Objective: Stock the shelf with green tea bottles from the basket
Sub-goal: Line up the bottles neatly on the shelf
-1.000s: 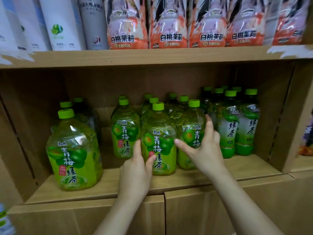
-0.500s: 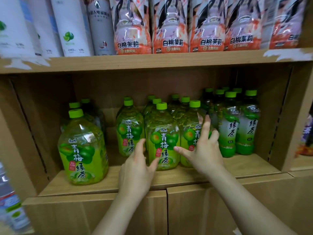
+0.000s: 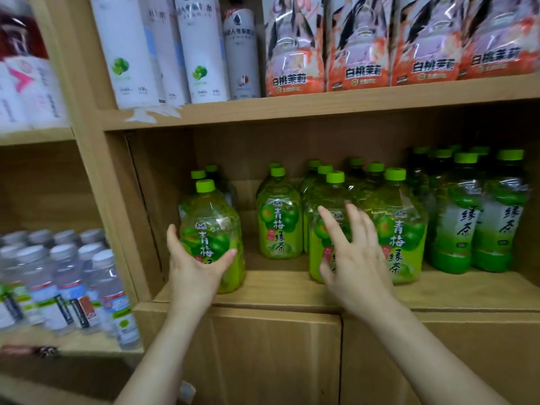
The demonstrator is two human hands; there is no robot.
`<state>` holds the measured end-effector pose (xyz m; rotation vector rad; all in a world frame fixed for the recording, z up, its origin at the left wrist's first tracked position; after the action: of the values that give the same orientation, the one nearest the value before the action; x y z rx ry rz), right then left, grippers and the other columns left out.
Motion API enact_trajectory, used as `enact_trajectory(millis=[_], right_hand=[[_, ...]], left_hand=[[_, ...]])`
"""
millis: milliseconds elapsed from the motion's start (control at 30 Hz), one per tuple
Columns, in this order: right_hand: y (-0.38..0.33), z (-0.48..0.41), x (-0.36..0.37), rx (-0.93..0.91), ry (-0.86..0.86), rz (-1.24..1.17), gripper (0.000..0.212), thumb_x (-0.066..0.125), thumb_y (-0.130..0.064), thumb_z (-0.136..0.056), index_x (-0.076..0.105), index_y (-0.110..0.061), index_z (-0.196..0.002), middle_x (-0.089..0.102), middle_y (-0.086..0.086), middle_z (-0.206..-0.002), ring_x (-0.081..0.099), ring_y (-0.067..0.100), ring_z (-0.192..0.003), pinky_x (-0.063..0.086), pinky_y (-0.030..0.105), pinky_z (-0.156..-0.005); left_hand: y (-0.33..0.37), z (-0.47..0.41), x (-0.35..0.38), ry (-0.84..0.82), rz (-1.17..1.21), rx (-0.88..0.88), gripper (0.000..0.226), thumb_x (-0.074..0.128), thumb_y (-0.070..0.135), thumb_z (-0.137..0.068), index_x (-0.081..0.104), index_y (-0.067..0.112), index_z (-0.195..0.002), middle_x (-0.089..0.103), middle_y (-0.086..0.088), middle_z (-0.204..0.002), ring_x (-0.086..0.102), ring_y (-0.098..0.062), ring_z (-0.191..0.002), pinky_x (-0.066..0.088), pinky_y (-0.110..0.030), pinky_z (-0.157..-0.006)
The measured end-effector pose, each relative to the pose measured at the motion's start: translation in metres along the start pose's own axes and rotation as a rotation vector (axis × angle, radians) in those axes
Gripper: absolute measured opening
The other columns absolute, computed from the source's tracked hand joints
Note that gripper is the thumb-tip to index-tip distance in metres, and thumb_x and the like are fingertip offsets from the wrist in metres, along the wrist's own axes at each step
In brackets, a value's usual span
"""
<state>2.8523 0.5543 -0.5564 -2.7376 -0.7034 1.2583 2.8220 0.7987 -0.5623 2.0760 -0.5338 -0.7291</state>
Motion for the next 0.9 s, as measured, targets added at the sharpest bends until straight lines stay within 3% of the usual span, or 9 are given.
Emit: enact_trajectory(millis=[67, 233, 400, 500, 600, 633, 733, 800, 900], right_hand=[[0.001, -0.001, 0.002, 0.023, -0.043, 0.044, 0.08, 0.063, -0.026, -0.083, 0.018, -0.037, -0.148, 0.008, 0.008, -0.158, 0.009, 0.03, -0.146, 0.039, 0.05, -0.103], [0.005, -0.011, -0.008, -0.012, -0.016, 0.101, 0.066, 0.066, -0.024, -0.08, 0.039, -0.031, -0.14, 0.032, 0.012, -0.148, 0.028, 0.034, -0.136, 0.049, 0.048, -0.093], [0.007, -0.012, -0.013, -0.028, -0.037, 0.099, 0.064, 0.058, -0.029, -0.087, 0.029, -0.038, -0.144, 0.025, 0.005, -0.149, 0.019, 0.026, -0.138, 0.052, 0.038, -0.087], [0.009, -0.012, -0.018, -0.068, -0.053, 0.092, 0.065, 0.055, -0.032, -0.088, 0.024, -0.042, -0.145, 0.022, 0.002, -0.15, 0.017, 0.023, -0.138, 0.053, 0.036, -0.082], [0.019, -0.011, -0.022, -0.109, -0.113, -0.004, 0.069, 0.054, -0.034, -0.09, 0.017, -0.048, -0.146, 0.016, -0.007, -0.152, 0.015, 0.015, -0.14, 0.048, 0.032, -0.091], [0.023, -0.011, -0.025, -0.093, -0.116, -0.093, 0.07, 0.057, -0.033, -0.089, 0.018, -0.049, -0.145, 0.018, -0.01, -0.151, 0.023, 0.013, -0.137, 0.046, 0.03, -0.093], [0.044, -0.008, -0.038, 0.087, 0.11, -0.338, 0.073, 0.069, -0.03, -0.082, 0.031, -0.041, -0.143, 0.036, -0.002, -0.138, 0.05, 0.015, -0.11, 0.047, 0.028, -0.089], [0.066, -0.007, -0.04, 0.313, 0.23, -0.346, 0.084, 0.075, -0.036, -0.077, 0.027, -0.031, -0.146, 0.034, 0.008, -0.142, 0.04, 0.026, -0.128, 0.038, 0.037, -0.101], [0.089, -0.008, -0.033, 0.599, 0.002, -0.542, 0.11, 0.077, -0.044, -0.072, 0.004, -0.02, -0.152, 0.02, 0.01, -0.158, 0.023, 0.029, -0.143, 0.026, 0.042, -0.112]], left_hand=[[-0.005, -0.008, 0.007, -0.037, 0.035, -0.064, 0.116, 0.085, 0.035, -0.063, 0.01, 0.018, -0.149, 0.041, -0.011, -0.145, 0.042, -0.029, -0.13, 0.034, -0.039, -0.108], [-0.003, -0.01, 0.011, 0.027, -0.024, -0.067, 0.104, 0.086, 0.046, -0.056, 0.029, 0.021, -0.14, 0.055, -0.007, -0.131, 0.052, -0.031, -0.118, 0.042, -0.039, -0.095], [0.009, 0.006, 0.035, -0.045, 0.044, -0.021, 0.109, 0.086, 0.055, -0.046, 0.034, 0.024, -0.136, 0.061, -0.004, -0.121, 0.057, -0.028, -0.111, 0.048, -0.041, -0.095], [0.024, 0.018, 0.063, -0.1, 0.051, 0.011, 0.11, 0.088, 0.051, -0.047, 0.034, 0.021, -0.139, 0.061, -0.004, -0.121, 0.057, -0.027, -0.112, 0.045, -0.032, -0.094], [0.037, 0.023, 0.085, -0.124, 0.044, 0.017, 0.112, 0.086, 0.052, -0.05, 0.03, 0.017, -0.14, 0.057, -0.008, -0.128, 0.054, -0.029, -0.116, 0.044, -0.034, -0.094], [0.038, 0.022, 0.09, -0.122, 0.047, 0.026, 0.112, 0.086, 0.053, -0.05, 0.03, 0.016, -0.139, 0.056, -0.009, -0.129, 0.053, -0.03, -0.117, 0.044, -0.036, -0.094], [0.036, 0.015, 0.096, -0.144, 0.068, 0.041, 0.113, 0.087, 0.049, -0.052, 0.025, 0.011, -0.139, 0.049, -0.012, -0.133, 0.048, -0.03, -0.122, 0.042, -0.039, -0.099], [0.031, 0.01, 0.096, -0.209, 0.118, 0.031, 0.114, 0.087, 0.046, -0.053, 0.022, 0.012, -0.141, 0.049, -0.009, -0.133, 0.048, -0.027, -0.122, 0.041, -0.037, -0.102], [0.025, 0.0, 0.093, -0.343, 0.316, -0.067, 0.105, 0.087, 0.041, -0.05, 0.033, 0.022, -0.137, 0.06, 0.001, -0.121, 0.059, -0.018, -0.11, 0.047, -0.038, -0.097]])
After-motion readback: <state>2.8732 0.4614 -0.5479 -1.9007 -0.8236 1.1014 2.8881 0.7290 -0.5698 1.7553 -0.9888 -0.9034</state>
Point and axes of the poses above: each hand's wrist, its own z-axis away from the middle knuckle, its own x-axis out of the palm, y = z × x, the point moved 2 cm from there along -z, towards the middle knuckle
